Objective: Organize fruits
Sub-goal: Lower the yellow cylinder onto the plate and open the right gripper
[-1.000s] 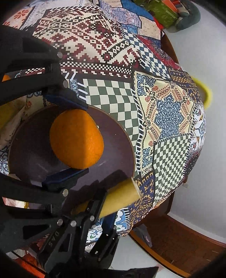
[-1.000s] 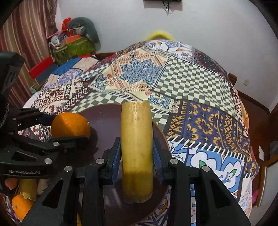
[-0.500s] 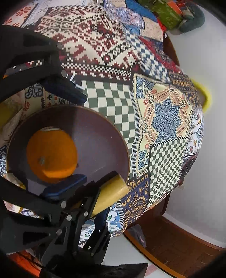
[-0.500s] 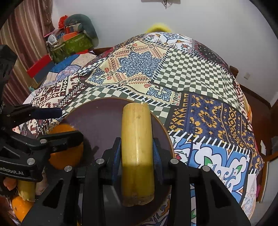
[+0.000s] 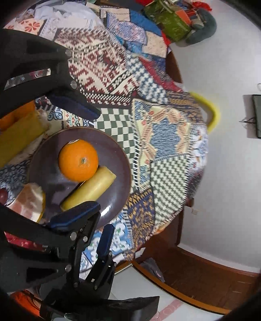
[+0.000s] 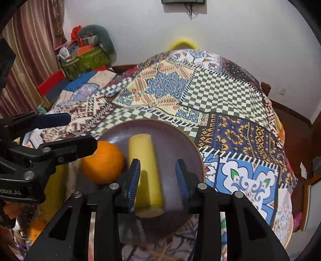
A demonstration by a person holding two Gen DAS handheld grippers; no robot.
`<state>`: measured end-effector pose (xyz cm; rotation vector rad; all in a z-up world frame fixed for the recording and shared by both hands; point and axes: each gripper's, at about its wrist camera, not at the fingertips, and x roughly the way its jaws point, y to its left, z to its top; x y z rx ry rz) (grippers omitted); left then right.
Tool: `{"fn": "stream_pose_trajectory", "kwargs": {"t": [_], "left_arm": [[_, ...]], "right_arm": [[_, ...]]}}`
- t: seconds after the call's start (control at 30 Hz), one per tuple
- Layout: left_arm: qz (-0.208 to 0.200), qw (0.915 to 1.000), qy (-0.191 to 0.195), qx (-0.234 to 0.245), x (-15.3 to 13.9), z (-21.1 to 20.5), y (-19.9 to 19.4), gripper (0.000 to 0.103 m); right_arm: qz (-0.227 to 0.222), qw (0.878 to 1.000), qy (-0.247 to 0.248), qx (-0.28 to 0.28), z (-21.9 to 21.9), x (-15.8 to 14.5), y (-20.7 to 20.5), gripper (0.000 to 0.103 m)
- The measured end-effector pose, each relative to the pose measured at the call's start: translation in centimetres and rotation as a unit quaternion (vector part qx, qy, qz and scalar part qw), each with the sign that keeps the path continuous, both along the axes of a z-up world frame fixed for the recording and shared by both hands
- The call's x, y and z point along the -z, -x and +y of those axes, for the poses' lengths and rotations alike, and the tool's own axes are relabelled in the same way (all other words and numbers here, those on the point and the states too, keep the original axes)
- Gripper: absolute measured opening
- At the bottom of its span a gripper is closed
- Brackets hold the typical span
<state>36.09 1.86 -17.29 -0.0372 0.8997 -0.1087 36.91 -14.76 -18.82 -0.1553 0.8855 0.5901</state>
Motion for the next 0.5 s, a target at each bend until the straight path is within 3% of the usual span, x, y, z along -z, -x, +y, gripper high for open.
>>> {"fn": "stream_pose_trajectory", "kwargs": {"t": [0.27,0.37,0.5], "left_arm": [[-0.066,0.9976,-0.017,-0.01,-5.0,-0.2,6.0,0.084],[-0.075,0.997,-0.018,-0.012,-5.9,-0.1,8.2,0.085],[-0.083,0.9962,-0.024,-0.016,-6.2,-0.2,11.3,0.088]], "right_arm": [[-0.049,0.998,-0.031,0.001,-1.4,-5.5,5.2,0.034],[-0.071,0.997,-0.036,0.001,-1.8,-7.1,7.4,0.034],[-0.096,0.995,-0.038,0.001,-2.3,-8.4,10.2,0.043]]}}
